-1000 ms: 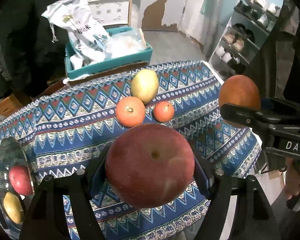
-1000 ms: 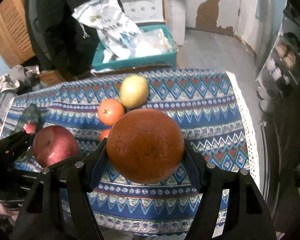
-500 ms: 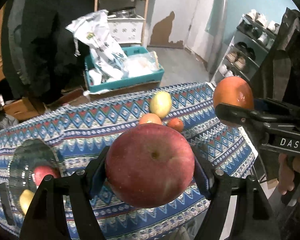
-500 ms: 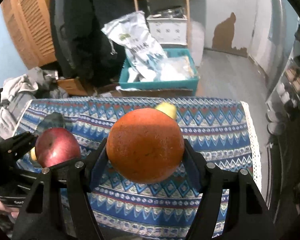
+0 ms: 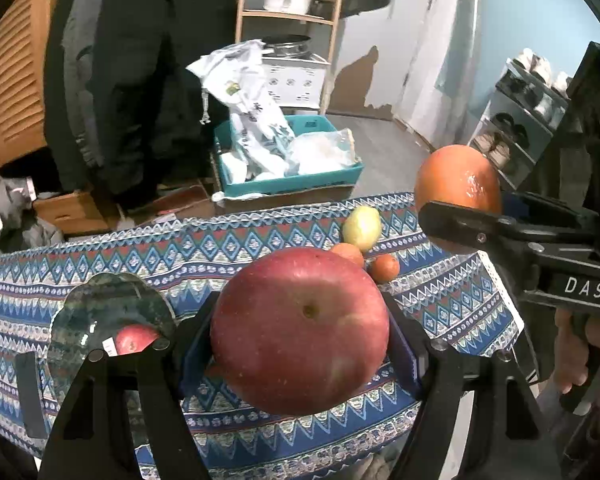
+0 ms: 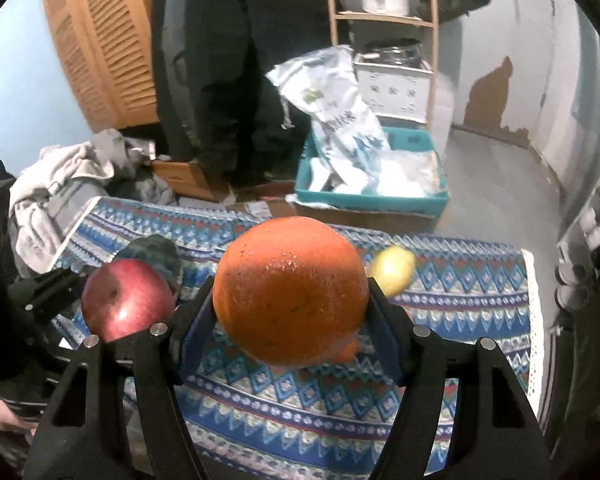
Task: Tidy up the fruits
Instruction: 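Carry the red apple and grapefruit over the glass bowl with both tools, then lower the apple and grapefruit into the glass bowl and open both tools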
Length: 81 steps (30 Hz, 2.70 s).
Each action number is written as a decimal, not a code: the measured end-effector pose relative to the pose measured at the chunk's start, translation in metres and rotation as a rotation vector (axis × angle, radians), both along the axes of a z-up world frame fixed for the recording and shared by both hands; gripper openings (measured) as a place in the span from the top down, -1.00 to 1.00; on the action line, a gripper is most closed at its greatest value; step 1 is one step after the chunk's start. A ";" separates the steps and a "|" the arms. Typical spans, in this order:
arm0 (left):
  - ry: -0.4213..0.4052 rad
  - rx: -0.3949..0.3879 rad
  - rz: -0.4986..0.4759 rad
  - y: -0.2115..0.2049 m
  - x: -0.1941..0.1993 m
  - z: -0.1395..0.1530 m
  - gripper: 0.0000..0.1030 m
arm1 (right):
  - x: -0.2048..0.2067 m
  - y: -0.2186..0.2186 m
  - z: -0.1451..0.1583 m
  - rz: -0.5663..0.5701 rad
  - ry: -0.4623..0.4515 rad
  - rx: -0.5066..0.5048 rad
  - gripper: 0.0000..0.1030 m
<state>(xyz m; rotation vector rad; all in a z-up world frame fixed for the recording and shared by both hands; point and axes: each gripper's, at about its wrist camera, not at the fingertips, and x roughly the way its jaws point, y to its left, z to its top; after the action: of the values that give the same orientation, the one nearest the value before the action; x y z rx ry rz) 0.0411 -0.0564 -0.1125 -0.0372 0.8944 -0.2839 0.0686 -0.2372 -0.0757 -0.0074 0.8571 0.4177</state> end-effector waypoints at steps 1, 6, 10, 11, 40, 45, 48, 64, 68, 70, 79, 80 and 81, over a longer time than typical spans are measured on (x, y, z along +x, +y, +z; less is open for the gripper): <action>-0.005 0.000 0.009 0.005 -0.001 0.002 -0.49 | 0.000 0.005 0.002 0.009 -0.004 0.002 -0.36; -0.021 -0.001 0.041 0.027 -0.002 0.008 -0.49 | 0.005 0.028 0.010 0.048 -0.009 0.009 -0.36; -0.023 -0.016 0.069 0.047 -0.002 0.013 -0.49 | 0.008 0.048 0.017 0.075 -0.018 0.015 -0.36; -0.025 -0.021 0.080 0.053 -0.002 0.014 -0.49 | 0.009 0.052 0.018 0.080 -0.018 0.018 -0.36; 0.047 -0.027 0.328 0.193 0.004 -0.025 -0.49 | 0.052 0.200 -0.020 0.282 0.105 0.023 -0.36; 0.077 -0.046 0.373 0.217 0.006 -0.042 -0.49 | 0.062 0.220 -0.045 0.292 0.159 0.002 -0.36; 0.083 -0.042 0.402 0.229 0.006 -0.051 -0.49 | 0.068 0.232 -0.061 0.296 0.190 -0.018 -0.36; 0.194 -0.042 0.492 0.266 0.023 -0.112 -0.49 | 0.089 0.291 -0.133 0.357 0.301 -0.073 -0.36; 0.223 -0.061 0.503 0.273 0.025 -0.125 -0.49 | 0.089 0.302 -0.148 0.364 0.318 -0.102 -0.36; 0.236 -0.061 0.509 0.275 0.027 -0.130 -0.49 | 0.089 0.306 -0.156 0.366 0.331 -0.107 -0.36; 0.299 -0.070 0.513 0.281 0.034 -0.152 -0.49 | 0.095 0.311 -0.176 0.345 0.374 -0.118 -0.36; 0.306 -0.074 0.513 0.281 0.034 -0.155 -0.49 | 0.096 0.311 -0.177 0.342 0.384 -0.112 -0.36; 0.301 -0.079 0.519 0.282 0.033 -0.156 -0.49 | 0.097 0.310 -0.178 0.337 0.390 -0.105 -0.36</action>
<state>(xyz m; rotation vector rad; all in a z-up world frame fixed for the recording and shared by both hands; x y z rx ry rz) 0.0738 0.2252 -0.2684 -0.3875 1.1355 0.1776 0.1653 0.0726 -0.2536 -0.1741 1.2684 0.7040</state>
